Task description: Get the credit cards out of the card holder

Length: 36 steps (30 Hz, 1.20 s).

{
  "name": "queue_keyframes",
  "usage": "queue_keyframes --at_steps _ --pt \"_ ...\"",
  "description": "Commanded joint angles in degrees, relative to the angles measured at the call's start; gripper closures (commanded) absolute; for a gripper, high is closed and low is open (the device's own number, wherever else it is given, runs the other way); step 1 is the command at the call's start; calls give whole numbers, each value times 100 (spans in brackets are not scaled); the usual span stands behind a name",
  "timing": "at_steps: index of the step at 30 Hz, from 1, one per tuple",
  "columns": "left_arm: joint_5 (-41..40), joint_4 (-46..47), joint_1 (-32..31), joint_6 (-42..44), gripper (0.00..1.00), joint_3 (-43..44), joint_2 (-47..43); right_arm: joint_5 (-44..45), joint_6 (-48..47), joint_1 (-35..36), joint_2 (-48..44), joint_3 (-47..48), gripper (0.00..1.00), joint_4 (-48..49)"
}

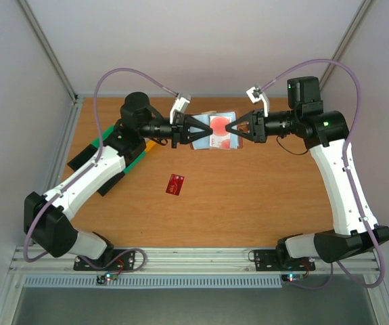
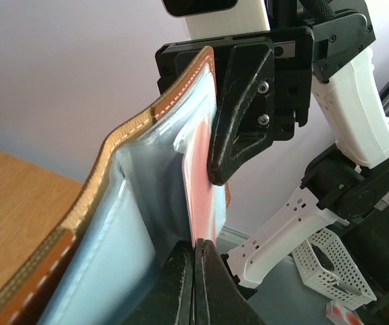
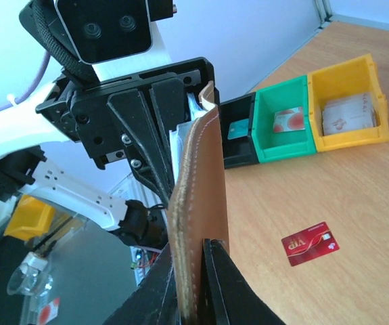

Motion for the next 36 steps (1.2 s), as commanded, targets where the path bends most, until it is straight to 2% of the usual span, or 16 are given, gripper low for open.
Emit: queue_keyframes --at_steps 1,5,7,9,11,27,36 --pt "-29 249 71 -70 100 -136 -248 1 -82 -143 -34 71 86 -120" --pt "-102 284 100 -141 100 -180 -282 -164 -74 -220 15 82 78 -198" --pt "-117 312 105 -167 100 -184 -276 -178 -107 -220 39 114 81 -257" --pt "-139 307 114 -181 100 -178 -265 -192 -148 -220 40 143 92 -314" --pt "-138 305 130 -188 100 -176 -269 -221 -197 -221 36 163 99 -364" --pt "-29 -159 295 42 100 -197 -360 -160 -358 -522 5 280 99 -559" --pt "-148 -547 732 269 100 -206 -411 -95 -440 -689 -76 271 99 -652"
